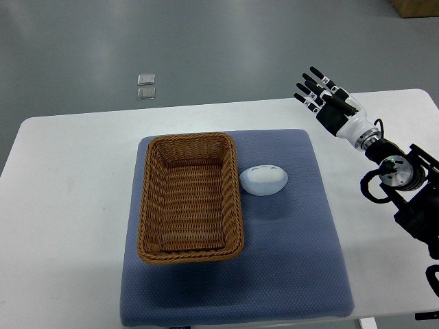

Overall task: Place blue toy in brown basket
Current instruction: 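Reach the right hand over the white-and-blue plush toy beside the basket, then lower the right hand onto the plush toy and close fingers around it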

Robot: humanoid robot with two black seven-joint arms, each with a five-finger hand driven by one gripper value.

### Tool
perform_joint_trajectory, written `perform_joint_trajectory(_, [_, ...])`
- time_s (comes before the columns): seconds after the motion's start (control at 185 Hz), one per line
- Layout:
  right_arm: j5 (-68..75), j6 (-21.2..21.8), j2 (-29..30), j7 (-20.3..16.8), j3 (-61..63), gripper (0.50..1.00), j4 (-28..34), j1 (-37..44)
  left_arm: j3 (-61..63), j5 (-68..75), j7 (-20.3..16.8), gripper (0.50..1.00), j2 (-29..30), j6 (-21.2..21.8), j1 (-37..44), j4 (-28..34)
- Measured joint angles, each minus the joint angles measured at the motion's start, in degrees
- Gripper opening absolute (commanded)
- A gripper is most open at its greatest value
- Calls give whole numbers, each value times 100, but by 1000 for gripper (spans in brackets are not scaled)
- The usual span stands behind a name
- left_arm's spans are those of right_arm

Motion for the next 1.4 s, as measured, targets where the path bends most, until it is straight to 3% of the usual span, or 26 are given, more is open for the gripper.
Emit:
perform_joint_trajectory(0.433, [-122,3,-33,-10,-535,909,97,25,1,0,0,1000,0,33,1,7])
perform_joint_trajectory(0.617, [-801,-40,-632,-107,-1437,911,591,476,-9,0,0,1000,0,34,1,-10])
perform_joint_trajectory(0.838, [-2640,-9,-1790,-601,-2940,909,2021,1788,-10,0,-1,1000,0,-30,-3,-19])
perform_joint_trajectory(1.012, [-3200,24,-2339,-687,-5399,909,2972,3580,-11,0,0,1000,0,-39,-8,-19])
perform_joint_trajectory(1.228, [-3376,-47,-2306,-1052,-7308,909,3970,5236,-18,0,0,1000,0,-41,-8,-4])
perform_joint_trajectory(1.401, [-3382,-511,-1824,-1145,-7674,909,4043,5535,-18,0,-1,1000,0,-42,-8,25])
